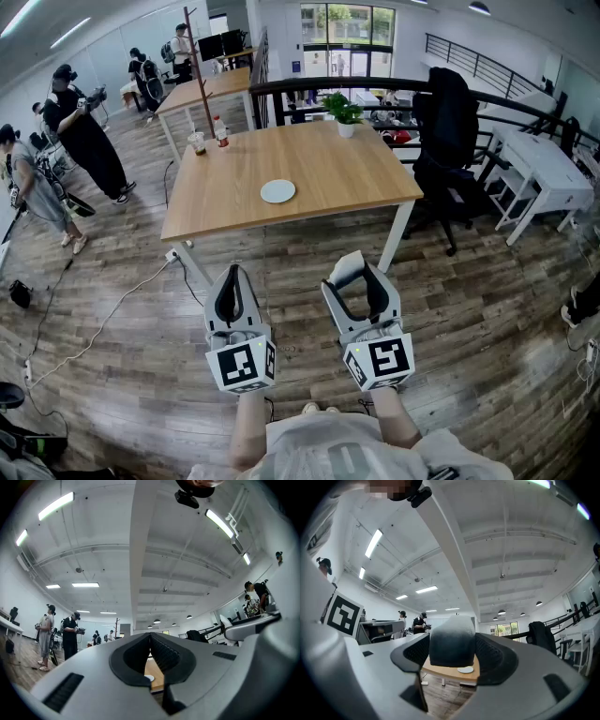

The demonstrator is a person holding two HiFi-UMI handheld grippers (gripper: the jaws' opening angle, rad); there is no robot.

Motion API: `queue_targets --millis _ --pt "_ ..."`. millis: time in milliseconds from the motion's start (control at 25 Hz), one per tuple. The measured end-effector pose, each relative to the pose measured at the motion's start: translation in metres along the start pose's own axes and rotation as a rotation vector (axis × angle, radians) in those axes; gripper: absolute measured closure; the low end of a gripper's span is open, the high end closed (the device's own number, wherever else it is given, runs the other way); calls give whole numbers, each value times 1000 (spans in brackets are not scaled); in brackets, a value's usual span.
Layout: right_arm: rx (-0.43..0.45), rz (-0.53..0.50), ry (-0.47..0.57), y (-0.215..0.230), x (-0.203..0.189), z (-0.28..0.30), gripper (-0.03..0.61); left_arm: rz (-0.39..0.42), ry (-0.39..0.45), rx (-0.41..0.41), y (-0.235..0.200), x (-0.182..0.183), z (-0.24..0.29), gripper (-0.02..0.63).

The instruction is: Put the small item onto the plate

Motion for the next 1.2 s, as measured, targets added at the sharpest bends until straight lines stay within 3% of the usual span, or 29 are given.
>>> queue_targets --millis 520,760,1200 --pt "-1 67 -3 -9 -13 6 272 -17 -23 -2 -19 -13 -2 606" --pt "-3 43 6 -24 -19 8 272 -40 -15 9 -37 -26 -7 606" --pt "-60 45 -5 -4 -30 30 272 -22 -53 -14 -43 -45 44 606"
Point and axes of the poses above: the fingertips, and each gripper's own axes: z forward along the fingers, y to its right, x out of its top, the point moved 7 cm from there along -z, backward along the fingers, and after that the axes turned 13 degrees about -y, right-handed, at the moved point
